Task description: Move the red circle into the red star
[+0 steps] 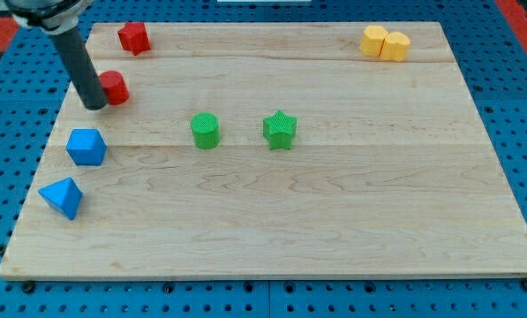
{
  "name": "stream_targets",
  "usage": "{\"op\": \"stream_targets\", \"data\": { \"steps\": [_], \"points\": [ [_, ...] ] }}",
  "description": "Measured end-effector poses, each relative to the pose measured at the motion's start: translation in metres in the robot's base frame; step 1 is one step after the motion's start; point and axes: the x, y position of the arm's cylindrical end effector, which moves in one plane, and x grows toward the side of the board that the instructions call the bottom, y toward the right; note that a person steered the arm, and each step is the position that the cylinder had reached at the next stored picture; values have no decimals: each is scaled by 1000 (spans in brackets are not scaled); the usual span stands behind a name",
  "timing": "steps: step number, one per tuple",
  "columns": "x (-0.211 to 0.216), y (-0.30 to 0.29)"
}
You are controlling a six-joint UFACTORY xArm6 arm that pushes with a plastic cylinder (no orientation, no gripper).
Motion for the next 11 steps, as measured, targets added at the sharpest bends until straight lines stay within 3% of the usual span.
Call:
{"op": "stream_targets", "data": {
  "steps": [1,2,3,4,5,7,8,10,11],
  "points": [
    [-10,3],
    [38,4],
    [29,4],
    [-22,4],
    [-42,4],
    [-24,9],
    [-51,20],
    [-20,53],
    [-34,63]
  ]
}}
